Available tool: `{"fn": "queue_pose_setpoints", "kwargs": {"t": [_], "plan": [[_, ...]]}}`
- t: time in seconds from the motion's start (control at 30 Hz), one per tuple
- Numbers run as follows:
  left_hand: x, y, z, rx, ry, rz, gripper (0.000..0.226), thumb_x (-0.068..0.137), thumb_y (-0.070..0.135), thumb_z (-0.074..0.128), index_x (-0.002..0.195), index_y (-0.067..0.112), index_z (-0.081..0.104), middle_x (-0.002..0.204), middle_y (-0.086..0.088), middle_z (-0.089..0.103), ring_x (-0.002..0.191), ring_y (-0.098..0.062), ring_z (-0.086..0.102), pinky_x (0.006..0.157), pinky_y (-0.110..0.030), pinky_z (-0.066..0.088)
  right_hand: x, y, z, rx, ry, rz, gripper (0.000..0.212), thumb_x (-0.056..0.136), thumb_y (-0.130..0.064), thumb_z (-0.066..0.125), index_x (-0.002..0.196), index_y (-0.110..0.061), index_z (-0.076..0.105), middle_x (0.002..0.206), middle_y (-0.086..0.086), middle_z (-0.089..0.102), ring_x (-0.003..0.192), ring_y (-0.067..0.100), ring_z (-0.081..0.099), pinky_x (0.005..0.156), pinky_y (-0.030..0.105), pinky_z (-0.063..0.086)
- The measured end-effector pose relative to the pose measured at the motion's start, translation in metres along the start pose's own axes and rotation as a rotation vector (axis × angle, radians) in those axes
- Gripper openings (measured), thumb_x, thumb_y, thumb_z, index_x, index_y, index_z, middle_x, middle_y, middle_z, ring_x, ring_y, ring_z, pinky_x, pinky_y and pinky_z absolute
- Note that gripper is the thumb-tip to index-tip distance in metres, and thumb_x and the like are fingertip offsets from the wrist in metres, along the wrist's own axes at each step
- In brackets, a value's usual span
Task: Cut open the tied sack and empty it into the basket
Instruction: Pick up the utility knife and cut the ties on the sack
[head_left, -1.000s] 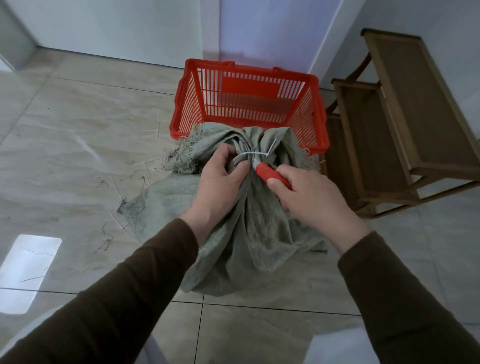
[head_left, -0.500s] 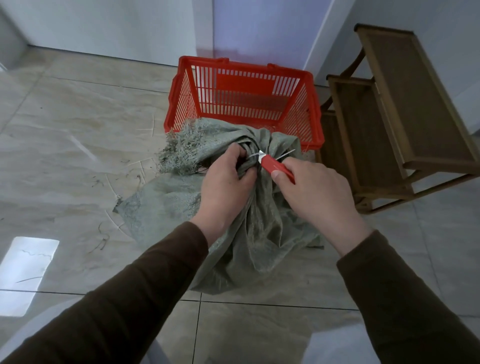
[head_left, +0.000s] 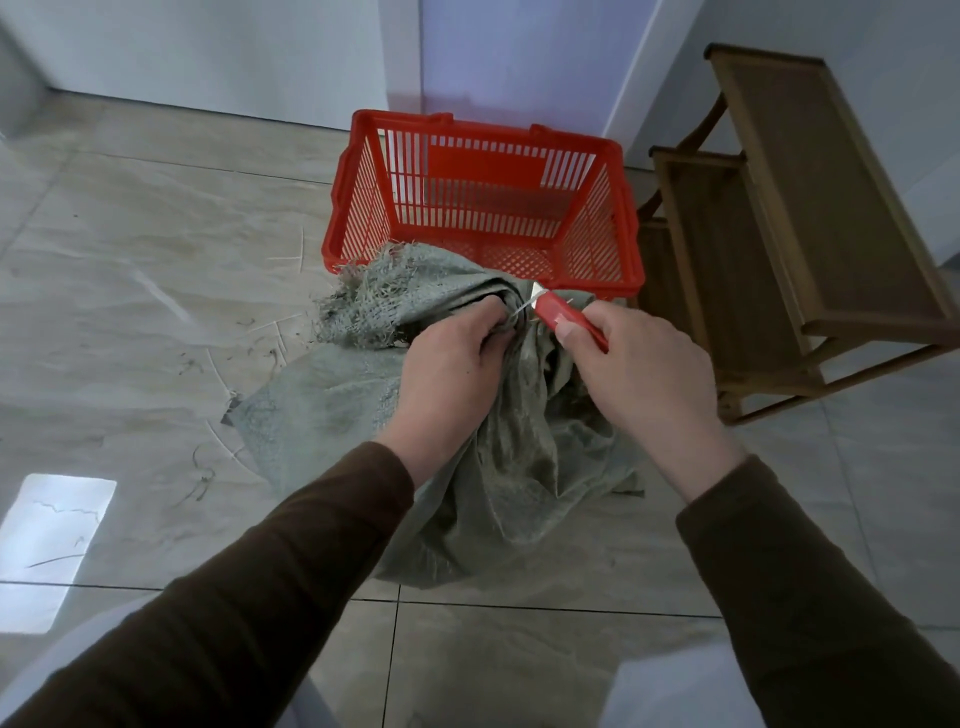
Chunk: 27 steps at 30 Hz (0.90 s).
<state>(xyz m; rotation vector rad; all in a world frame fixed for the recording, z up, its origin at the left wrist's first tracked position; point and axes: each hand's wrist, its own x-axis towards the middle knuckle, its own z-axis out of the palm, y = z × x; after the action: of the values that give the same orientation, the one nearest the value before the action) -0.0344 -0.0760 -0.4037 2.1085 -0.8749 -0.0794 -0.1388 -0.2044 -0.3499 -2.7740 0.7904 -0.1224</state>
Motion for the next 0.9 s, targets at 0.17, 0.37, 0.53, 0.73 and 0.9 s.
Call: {"fn": "queue_pose_setpoints", "kwargs": {"t": [0.17,0.37,0.53,0.73,0.9], "plan": [[-0.012,-0.041,-0.004,0.055,-0.064,-0.172,0.021,0.102,0.013,0.059,0.082,0.011,0.052,0.073,-0.003,0.060,0.073,-0.029,0.060,0.065,-0.044,0.047,0.021,0.053,-0.056,0.320,0.241,0.326,0.038,0.104,-0.060,0.039,0.095,-0.028,0.056,0.086,0.002,0.065,0.071,0.020,0.064,0.060,0.033,0.046],[-0.006,-0.026,0.006,-0.198,-0.036,-0.175,0.020,0.101,0.018,0.062,0.082,0.017,0.055,0.071,0.005,0.057,0.068,-0.013,0.054,0.065,-0.033,0.044,0.012,0.000,-0.010,0.509,-0.039,0.173,0.035,0.103,-0.053,0.052,0.095,-0.020,0.062,0.080,0.004,0.069,0.066,0.023,0.067,0.062,0.048,0.058],[0.001,-0.030,-0.001,-0.354,-0.038,-0.254,0.018,0.101,0.019,0.065,0.087,0.008,0.060,0.076,-0.007,0.061,0.070,-0.009,0.051,0.066,-0.023,0.041,0.014,0.008,0.007,0.559,0.007,0.141,0.031,0.090,-0.049,0.070,0.090,-0.019,0.060,0.078,0.004,0.065,0.063,0.024,0.065,0.064,0.054,0.059],[-0.001,-0.018,-0.007,-0.676,-0.093,-0.378,0.023,0.099,0.029,0.066,0.077,0.024,0.065,0.072,0.011,0.062,0.069,-0.006,0.058,0.064,-0.024,0.050,0.021,0.004,0.027,0.712,-0.132,0.261,0.056,0.082,-0.066,0.073,0.101,-0.014,0.065,0.092,0.014,0.074,0.053,0.014,0.059,0.048,0.030,0.050],[0.002,-0.006,-0.013,-0.746,-0.069,-0.426,0.044,0.107,0.039,0.057,0.092,-0.002,0.068,0.091,-0.028,0.070,0.082,-0.026,0.064,0.086,-0.055,0.059,0.021,-0.004,0.031,0.707,-0.117,0.221,0.059,0.073,-0.078,0.073,0.106,-0.030,0.062,0.083,-0.005,0.065,0.061,0.013,0.063,0.058,0.040,0.056]]}}
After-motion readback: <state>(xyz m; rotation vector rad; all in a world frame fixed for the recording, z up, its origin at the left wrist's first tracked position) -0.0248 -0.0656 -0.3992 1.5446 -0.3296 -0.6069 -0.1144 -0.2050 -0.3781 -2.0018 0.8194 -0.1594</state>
